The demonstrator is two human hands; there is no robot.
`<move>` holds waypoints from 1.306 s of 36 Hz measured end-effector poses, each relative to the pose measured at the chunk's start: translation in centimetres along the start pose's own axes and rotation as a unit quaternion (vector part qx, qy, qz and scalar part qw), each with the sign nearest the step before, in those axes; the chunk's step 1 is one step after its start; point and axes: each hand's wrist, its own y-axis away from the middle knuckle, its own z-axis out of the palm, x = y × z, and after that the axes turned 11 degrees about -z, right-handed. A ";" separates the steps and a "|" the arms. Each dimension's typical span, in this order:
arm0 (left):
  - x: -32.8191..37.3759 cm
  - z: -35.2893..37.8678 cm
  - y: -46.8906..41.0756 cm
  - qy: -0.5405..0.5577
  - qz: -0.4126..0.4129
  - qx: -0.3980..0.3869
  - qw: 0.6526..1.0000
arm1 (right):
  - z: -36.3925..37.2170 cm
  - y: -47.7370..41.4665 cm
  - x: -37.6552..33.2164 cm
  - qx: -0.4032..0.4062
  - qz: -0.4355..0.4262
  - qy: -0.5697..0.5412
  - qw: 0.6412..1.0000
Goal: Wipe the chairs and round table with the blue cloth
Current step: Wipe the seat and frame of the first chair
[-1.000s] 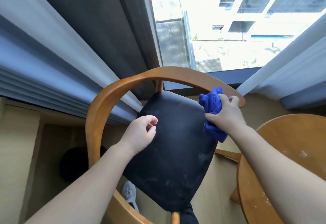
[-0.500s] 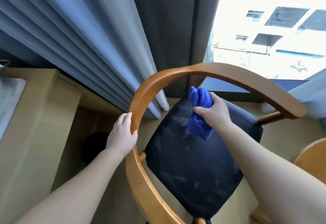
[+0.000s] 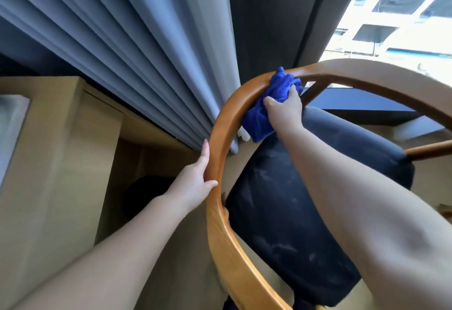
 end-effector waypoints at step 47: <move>-1.6 -1.5 -1.4 -0.030 0.053 -0.030 0.998 | 3.0 14.6 5.8 -0.273 0.004 0.018 0.962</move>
